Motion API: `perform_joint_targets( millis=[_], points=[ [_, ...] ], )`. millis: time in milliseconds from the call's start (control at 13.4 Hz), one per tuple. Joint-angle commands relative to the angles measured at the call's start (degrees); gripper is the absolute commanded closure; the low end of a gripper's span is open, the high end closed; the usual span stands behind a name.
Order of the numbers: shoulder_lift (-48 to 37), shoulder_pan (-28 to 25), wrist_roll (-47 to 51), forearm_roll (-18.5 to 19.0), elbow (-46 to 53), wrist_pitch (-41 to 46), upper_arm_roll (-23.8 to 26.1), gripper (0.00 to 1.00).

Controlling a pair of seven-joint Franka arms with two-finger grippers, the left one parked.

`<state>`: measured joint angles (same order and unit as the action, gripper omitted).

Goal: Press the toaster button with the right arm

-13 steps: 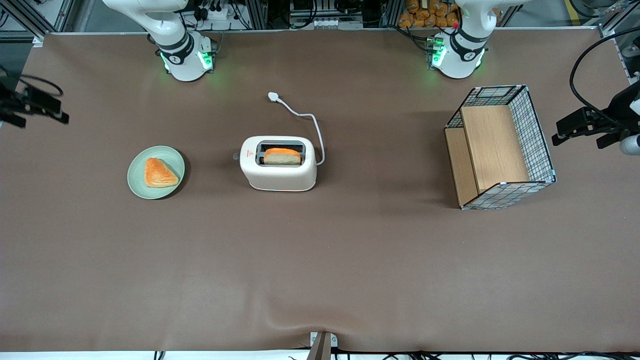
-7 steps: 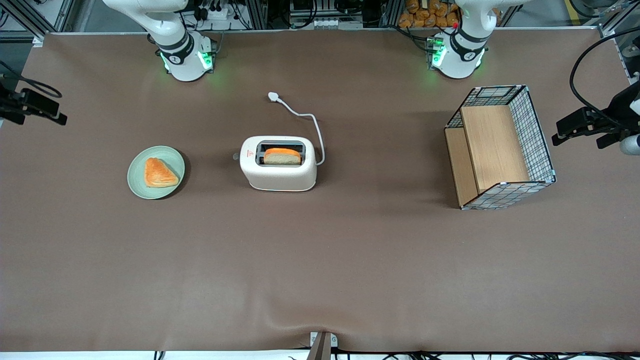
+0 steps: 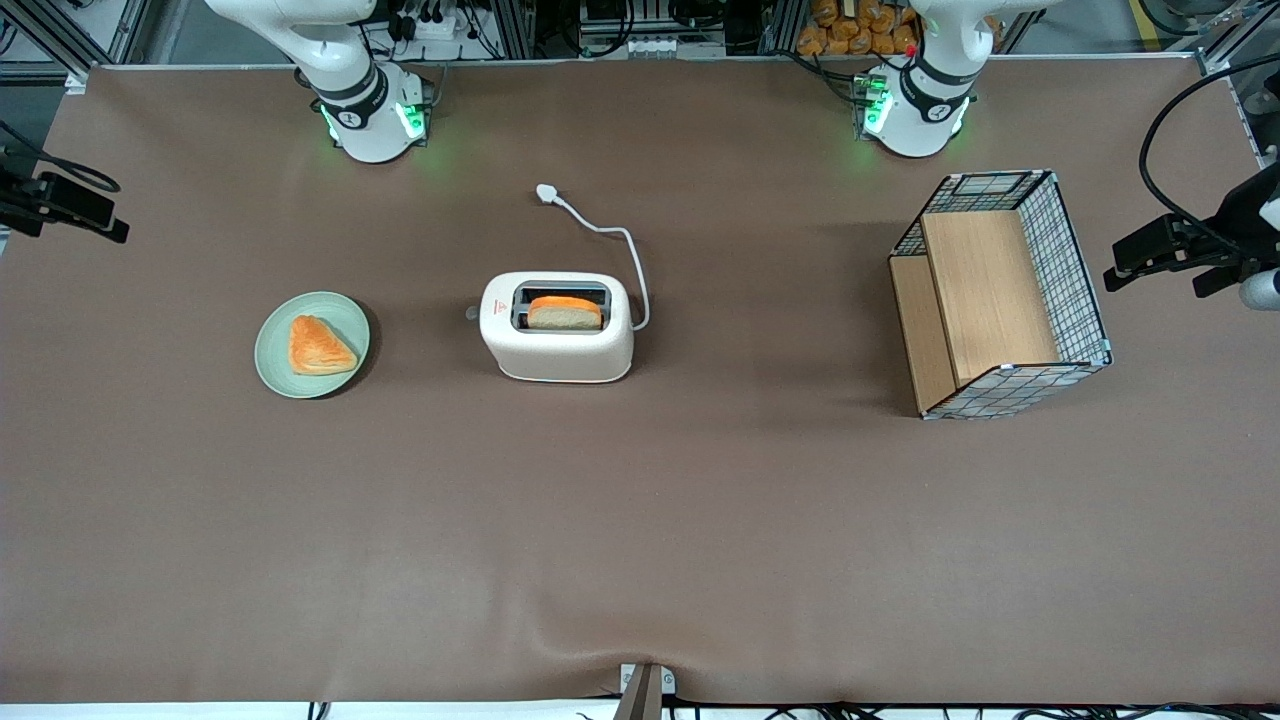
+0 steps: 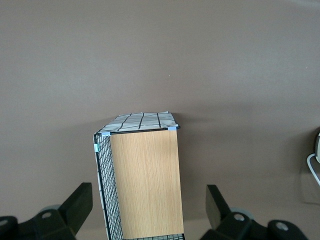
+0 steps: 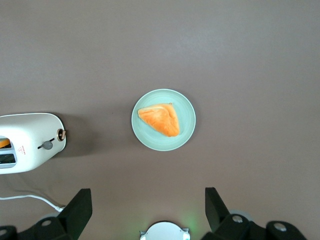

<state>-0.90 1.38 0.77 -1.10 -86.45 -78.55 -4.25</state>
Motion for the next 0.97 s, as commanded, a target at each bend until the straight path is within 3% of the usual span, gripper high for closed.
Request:
perform_joint_targets(
  millis=[0, 894],
  points=[
    [-0.2, -0.2, 1.6, 1.3, 2.0, 1.4, 0.3, 0.0],
    [-0.2, -0.8, 1.1, 1.4, 1.9, -2.6, 0.3, 0.0]
  ],
)
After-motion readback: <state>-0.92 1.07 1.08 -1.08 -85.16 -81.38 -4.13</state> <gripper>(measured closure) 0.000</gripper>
